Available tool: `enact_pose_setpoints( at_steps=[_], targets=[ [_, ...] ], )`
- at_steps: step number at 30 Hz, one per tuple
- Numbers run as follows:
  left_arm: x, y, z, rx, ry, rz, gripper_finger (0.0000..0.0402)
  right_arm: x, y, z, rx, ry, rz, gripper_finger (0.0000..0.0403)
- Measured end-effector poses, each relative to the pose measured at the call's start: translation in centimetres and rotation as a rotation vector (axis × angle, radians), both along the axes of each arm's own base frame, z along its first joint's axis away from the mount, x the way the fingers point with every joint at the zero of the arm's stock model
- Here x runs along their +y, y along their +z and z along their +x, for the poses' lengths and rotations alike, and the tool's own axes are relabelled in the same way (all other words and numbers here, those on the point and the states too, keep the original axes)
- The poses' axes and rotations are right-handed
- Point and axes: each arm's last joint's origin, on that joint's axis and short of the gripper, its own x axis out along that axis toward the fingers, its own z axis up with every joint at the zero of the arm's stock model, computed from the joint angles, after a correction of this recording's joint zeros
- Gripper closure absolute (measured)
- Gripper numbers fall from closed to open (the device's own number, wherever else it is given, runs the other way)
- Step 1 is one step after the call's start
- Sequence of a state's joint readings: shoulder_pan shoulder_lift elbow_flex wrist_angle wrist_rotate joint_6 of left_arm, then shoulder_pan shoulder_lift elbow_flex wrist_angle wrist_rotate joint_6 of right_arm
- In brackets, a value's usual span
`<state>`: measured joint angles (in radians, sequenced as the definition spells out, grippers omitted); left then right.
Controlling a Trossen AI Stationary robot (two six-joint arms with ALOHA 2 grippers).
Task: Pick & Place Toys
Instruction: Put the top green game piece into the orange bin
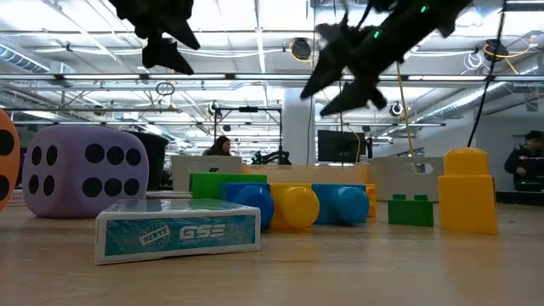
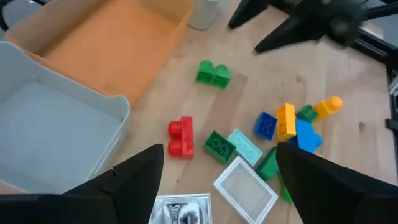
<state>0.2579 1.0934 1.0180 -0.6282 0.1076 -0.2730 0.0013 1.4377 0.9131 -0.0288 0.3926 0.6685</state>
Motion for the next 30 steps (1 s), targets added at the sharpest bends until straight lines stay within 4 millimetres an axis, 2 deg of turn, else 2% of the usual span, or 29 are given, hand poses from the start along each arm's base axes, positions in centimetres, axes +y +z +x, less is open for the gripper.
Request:
enact_pose_setpoints(
  at_steps=[4, 7, 12, 18, 26, 30],
  targets=[
    [0.0, -0.4, 0.4, 0.009, -0.010, -0.043, 0.0091, 0.0, -2.6, 0.9, 0.059, -0.056, 0.072, 0.0133],
    [0.0, -0.4, 0.5, 0.007, -0.020, -0.058, 0.0091, 0.0, -3.5, 0.9, 0.099, -0.086, 0.095, 0.0134],
    [0.0, -0.4, 0.5, 0.003, -0.020, -0.058, 0.0091, -0.5, -4.7, 0.4, 0.201, -0.131, 0.084, 0.0138],
    [0.0, -0.1, 0.7, -0.026, -0.020, -0.050, 0.0092, -1.3, -5.5, -0.3, 0.240, -0.171, 0.096, 0.0138],
    [0.1, 0.0, 0.8, -0.049, -0.019, -0.046, 0.0091, -1.8, -7.2, -0.9, 0.232, -0.191, 0.173, 0.0138],
    [0.0, 0.0, 0.8, -0.046, -0.019, -0.046, 0.0092, -1.8, -7.0, -0.6, 0.158, -0.169, 0.190, 0.0138]
  ],
)
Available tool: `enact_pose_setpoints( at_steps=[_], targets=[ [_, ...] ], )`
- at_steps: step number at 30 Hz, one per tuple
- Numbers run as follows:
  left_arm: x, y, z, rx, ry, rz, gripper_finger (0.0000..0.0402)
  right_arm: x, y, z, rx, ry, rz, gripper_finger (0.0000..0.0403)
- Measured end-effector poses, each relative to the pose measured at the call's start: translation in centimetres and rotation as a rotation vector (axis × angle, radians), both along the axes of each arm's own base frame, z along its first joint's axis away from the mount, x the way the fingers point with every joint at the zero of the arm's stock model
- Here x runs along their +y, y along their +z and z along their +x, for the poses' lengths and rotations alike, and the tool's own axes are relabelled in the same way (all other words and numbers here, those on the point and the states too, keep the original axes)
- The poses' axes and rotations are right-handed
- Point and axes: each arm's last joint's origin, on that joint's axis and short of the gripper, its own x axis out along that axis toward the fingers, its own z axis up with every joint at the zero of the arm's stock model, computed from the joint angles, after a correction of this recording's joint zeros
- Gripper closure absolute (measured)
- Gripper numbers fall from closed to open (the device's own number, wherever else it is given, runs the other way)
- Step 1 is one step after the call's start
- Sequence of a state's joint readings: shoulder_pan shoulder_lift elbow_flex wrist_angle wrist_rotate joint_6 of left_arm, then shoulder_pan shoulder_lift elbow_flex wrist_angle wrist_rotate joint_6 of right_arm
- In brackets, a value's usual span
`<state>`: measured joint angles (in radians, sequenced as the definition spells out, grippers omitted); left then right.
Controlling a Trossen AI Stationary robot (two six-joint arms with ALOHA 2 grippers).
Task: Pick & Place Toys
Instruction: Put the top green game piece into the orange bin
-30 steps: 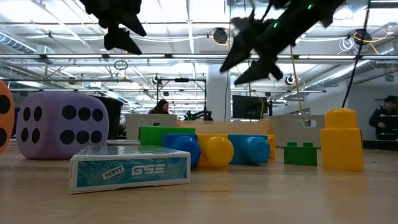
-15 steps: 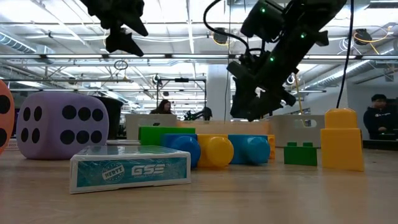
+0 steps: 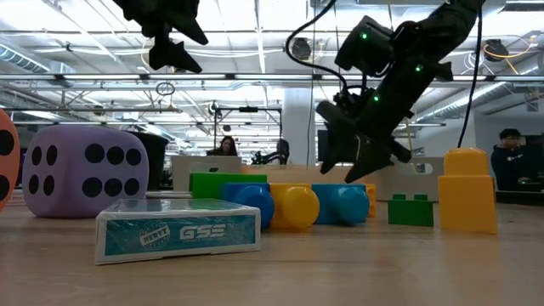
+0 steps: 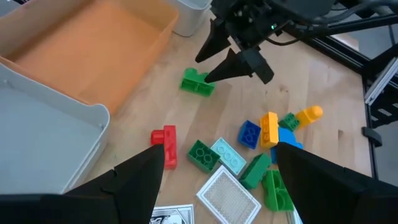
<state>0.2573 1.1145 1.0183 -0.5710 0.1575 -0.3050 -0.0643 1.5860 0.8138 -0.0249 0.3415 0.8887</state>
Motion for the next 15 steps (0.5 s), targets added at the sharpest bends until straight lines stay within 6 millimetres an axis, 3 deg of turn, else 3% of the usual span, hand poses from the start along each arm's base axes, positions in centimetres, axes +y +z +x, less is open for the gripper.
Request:
enact_pose_setpoints(
  at_steps=[6, 15],
  targets=[
    [0.0, 0.0, 0.0, 0.000, 0.000, 0.001, 0.0091, 0.0, -0.1, -0.1, 0.004, 0.009, -0.006, 0.0138],
    [0.0, 0.0, 0.0, 0.001, -0.003, 0.006, 0.0091, 0.1, -2.7, 0.6, 0.049, -0.005, 0.050, 0.0138]
  ],
)
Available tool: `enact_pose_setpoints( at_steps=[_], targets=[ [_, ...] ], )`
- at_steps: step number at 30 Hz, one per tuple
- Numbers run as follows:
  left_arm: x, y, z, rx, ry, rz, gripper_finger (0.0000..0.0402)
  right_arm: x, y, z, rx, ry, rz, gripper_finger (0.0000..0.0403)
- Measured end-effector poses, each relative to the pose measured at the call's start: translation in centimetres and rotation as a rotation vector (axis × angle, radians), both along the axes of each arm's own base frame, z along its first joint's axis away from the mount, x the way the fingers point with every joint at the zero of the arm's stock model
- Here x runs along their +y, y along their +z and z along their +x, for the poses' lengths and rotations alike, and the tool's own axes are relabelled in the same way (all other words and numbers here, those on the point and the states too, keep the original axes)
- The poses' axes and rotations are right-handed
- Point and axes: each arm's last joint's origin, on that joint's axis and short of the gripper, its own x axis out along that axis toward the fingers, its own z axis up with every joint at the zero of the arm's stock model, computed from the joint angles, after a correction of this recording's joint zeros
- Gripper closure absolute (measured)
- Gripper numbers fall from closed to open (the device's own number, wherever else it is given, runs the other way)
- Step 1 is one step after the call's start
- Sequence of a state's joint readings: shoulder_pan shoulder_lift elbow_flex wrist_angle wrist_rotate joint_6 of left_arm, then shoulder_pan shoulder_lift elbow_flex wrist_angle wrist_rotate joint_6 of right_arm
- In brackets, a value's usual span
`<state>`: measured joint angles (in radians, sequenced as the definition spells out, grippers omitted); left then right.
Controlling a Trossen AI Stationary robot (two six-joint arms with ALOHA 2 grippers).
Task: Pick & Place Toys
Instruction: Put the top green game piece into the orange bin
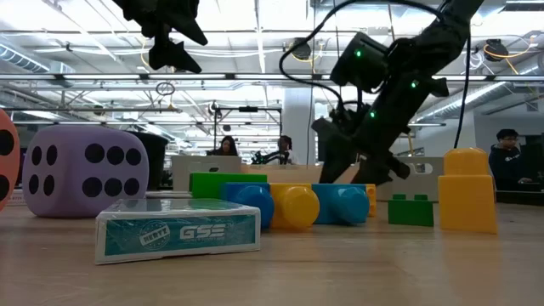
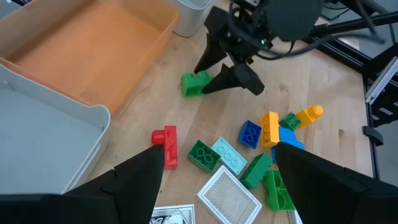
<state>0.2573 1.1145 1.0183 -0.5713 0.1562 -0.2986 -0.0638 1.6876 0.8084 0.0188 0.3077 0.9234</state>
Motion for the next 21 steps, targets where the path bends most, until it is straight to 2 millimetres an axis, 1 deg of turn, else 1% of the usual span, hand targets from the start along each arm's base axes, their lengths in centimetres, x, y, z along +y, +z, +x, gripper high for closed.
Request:
enact_pose_setpoints(
  at_steps=[6, 9, 12, 18, 21],
  targets=[
    [0.00, 0.00, 0.00, 0.000, 0.000, 0.000, 0.0091, -0.01, -0.13, 0.15, -0.004, 0.007, -0.007, 0.0138],
    [0.00, 0.00, 0.00, 0.000, 0.000, -0.001, 0.0091, -0.06, -0.17, 0.10, 0.006, 0.013, -0.013, 0.0146],
    [0.00, 0.00, 0.00, 0.000, 0.000, -0.001, 0.0091, -0.06, -0.22, 0.02, 0.015, 0.012, -0.014, 0.0170],
    [0.00, 0.00, 0.00, 0.000, 0.001, -0.001, 0.0092, -0.07, -0.22, 0.01, 0.020, 0.022, -0.020, 0.0241],
    [0.00, 0.00, 0.00, 0.000, 0.001, -0.001, 0.0092, -0.07, -0.17, 0.05, 0.021, 0.034, -0.030, 0.0267]
  ],
)
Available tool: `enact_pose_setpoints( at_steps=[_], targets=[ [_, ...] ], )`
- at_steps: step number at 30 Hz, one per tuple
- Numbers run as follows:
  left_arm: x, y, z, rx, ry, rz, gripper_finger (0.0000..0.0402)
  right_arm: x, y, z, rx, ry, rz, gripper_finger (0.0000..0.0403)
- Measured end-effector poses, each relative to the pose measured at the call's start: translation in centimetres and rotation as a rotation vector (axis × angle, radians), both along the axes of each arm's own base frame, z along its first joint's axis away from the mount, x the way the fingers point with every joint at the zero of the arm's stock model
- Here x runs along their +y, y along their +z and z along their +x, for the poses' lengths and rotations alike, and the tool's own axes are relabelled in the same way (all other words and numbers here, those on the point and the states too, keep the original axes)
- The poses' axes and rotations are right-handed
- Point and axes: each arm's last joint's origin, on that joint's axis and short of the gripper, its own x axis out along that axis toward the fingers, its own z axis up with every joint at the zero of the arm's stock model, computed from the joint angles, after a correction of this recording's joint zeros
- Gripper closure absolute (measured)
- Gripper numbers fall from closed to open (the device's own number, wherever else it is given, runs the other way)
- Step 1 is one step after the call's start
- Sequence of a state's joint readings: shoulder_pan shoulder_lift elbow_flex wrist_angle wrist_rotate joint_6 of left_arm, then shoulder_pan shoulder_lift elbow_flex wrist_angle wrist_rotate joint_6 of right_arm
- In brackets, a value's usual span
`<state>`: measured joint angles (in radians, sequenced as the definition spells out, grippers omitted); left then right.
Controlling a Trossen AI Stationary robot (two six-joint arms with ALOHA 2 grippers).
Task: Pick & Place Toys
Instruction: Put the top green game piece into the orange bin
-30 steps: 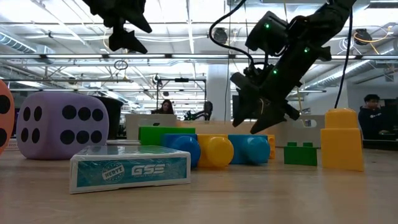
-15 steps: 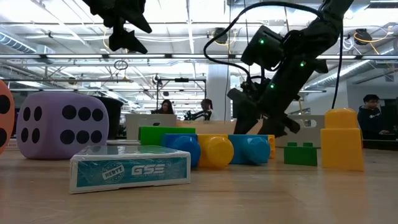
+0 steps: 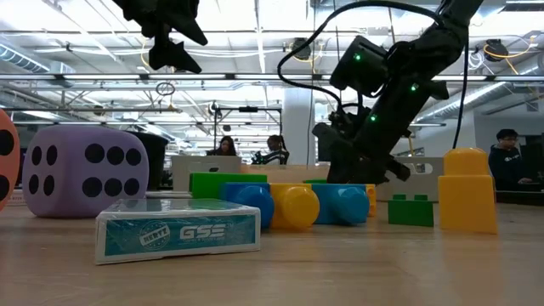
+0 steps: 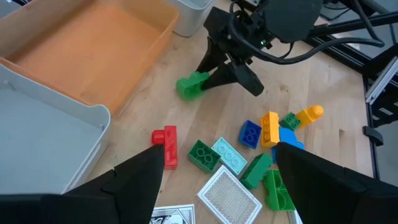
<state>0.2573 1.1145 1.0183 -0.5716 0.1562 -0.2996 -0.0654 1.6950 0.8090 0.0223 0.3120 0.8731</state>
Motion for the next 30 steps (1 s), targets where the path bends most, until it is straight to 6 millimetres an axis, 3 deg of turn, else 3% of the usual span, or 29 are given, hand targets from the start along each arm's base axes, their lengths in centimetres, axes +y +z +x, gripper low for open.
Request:
enact_pose_setpoints(
  at_steps=[9, 22, 30],
  targets=[
    [0.0, 0.0, 0.0, 0.000, 0.001, 0.000, 0.0091, 0.0, 0.2, 0.2, -0.029, 0.005, 0.000, 0.0300],
    [0.0, 0.0, 0.0, 0.001, 0.001, 0.000, 0.0091, -0.2, 2.5, 0.6, -0.143, 0.087, -0.082, 0.0399],
    [0.0, 0.0, 0.0, 0.001, 0.001, 0.000, 0.0091, -0.3, 3.3, 1.2, -0.221, 0.141, -0.086, 0.0373]
  ],
)
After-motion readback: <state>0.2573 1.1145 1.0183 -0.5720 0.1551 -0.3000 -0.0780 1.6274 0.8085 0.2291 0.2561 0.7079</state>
